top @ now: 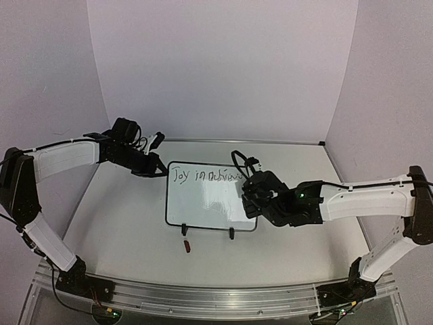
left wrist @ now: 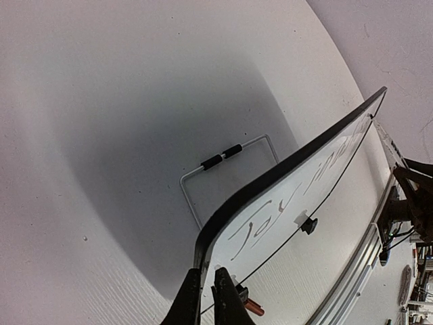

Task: Write a sentence on the whiteboard

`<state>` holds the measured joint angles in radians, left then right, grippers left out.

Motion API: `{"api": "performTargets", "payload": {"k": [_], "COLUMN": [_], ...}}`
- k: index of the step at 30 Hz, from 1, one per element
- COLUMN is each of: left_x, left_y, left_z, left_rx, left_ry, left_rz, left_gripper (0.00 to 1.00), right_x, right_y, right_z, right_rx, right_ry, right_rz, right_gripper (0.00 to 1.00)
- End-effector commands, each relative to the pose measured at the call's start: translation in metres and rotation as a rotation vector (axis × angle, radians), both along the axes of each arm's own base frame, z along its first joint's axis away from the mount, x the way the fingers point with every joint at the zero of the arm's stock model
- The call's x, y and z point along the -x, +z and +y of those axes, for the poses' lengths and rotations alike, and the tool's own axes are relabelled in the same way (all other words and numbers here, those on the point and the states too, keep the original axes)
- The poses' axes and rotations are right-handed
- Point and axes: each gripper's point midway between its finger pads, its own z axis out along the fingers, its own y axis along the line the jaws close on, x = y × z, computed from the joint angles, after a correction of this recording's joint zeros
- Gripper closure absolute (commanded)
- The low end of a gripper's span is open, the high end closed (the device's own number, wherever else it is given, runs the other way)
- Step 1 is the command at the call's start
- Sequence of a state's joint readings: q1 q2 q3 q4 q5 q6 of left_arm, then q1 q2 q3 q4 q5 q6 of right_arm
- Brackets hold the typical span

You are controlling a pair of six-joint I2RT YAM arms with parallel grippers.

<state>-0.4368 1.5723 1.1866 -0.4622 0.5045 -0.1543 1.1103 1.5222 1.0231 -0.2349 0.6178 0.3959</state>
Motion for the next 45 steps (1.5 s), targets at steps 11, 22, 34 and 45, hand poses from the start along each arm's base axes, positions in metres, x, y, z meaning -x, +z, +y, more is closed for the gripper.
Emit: {"api": "performTargets", "payload": {"k": [11, 22, 34, 45], "left_x": [-0.001, -0.001, -0.002, -0.002], "left_y": [0.016, 0.014, 0.014, 0.015], "left_z": [-0.004, -0.004, -0.004, -0.003], "left_rx": [0.028, 0.026, 0.027, 0.027], "left_ry": [-0.020, -0.019, -0.015, -0.011], "left_rz": [-0.047, -0.043, -0.043, -0.048], "left_gripper": [0.92, 0.92, 0.92, 0.92], "right_x": [-0.007, -0.001, 0.006, 0.010], "right_y": [0.007, 0.001, -0.002, -0.001], "right_z": [0.009, 0.006, 0.003, 0.001], "right_rx": [0.003, -0.022, -0.029, -0.030], "right_ry": [0.001, 0.008, 0.002, 0.003], "right_rz": [-0.008, 0.019, 0.024, 0.024], "right_gripper": [1.00, 1.00, 1.00, 1.00]}}
